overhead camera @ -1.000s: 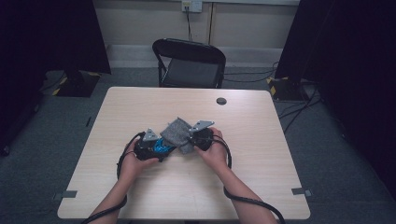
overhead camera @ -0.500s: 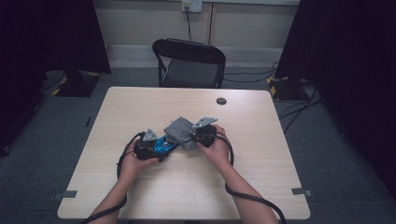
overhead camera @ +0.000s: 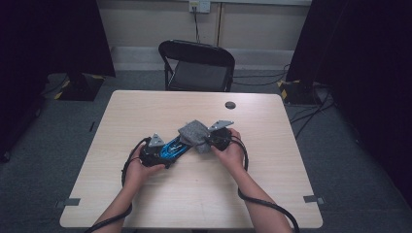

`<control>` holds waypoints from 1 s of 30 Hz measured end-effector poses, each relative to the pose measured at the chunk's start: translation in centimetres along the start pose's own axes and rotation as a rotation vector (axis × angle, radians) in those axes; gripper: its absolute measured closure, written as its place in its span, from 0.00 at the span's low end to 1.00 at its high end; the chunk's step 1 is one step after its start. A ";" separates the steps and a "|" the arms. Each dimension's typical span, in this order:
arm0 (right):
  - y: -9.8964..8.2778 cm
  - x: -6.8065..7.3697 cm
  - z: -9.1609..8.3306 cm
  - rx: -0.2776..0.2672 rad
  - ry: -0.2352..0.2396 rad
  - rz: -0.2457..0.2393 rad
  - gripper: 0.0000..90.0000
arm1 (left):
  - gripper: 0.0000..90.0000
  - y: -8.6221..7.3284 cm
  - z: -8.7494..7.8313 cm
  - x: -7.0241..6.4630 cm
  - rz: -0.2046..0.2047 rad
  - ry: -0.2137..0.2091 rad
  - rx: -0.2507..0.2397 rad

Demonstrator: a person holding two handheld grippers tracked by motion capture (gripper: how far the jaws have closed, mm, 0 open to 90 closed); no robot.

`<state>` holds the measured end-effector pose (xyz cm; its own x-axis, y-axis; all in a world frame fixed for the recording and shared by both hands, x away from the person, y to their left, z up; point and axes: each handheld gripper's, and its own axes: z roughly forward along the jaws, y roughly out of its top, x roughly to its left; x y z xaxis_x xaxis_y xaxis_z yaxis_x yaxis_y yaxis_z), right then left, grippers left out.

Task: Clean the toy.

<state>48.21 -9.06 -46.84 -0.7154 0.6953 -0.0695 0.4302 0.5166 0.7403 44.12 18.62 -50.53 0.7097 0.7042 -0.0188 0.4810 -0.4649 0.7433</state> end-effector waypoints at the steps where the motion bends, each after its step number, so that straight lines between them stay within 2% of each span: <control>1: 0.0 -0.1 0.0 0.001 -0.002 0.001 0.93 | 0.28 0.0 0.0 0.0 -0.001 0.000 0.000; 6: -0.1 -0.5 -0.1 0.003 -0.019 -0.002 0.93 | 0.28 0.0 0.0 0.0 0.000 0.000 0.000; 18: -0.7 -1.6 -0.8 -0.009 -0.037 0.030 0.93 | 0.28 0.0 0.0 0.0 -0.001 0.000 -0.001; 25: -0.8 -2.6 -1.9 -0.022 -0.074 0.042 0.93 | 0.28 0.0 0.0 0.0 -0.001 0.001 -0.001; 30: -1.0 -3.2 -3.0 -0.052 -0.086 0.060 0.94 | 0.28 0.0 0.0 0.0 -0.001 0.001 -0.001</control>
<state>48.43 -13.34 -45.35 -0.6382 0.7657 -0.0800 0.4401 0.4481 0.7782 44.11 18.61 -50.54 0.7089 0.7050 -0.0188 0.4811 -0.4640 0.7438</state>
